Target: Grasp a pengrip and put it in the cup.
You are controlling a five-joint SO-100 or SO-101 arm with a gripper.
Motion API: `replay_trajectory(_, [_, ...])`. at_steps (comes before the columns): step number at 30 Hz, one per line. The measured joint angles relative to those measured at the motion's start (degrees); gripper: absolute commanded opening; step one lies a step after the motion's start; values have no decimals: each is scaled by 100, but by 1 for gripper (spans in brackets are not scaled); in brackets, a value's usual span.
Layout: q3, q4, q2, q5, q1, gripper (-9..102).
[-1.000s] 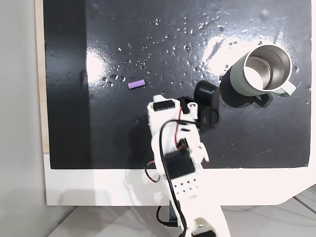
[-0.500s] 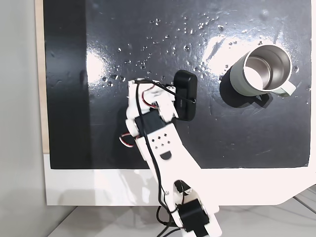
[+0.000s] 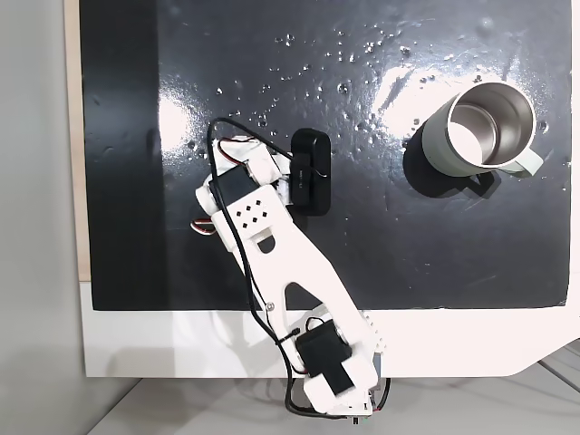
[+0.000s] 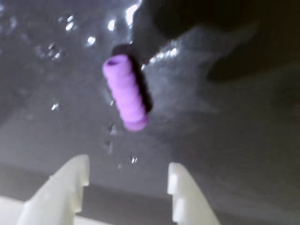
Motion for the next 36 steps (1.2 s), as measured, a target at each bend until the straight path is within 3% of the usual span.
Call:
replay_trajectory(20, [-114,-589,-1204,-26,211,22])
replay_trajectory(32, [-360,-589,-1380,-325,272,5])
replay_trajectory(36, [-360,-589,-1380,-387,299,4])
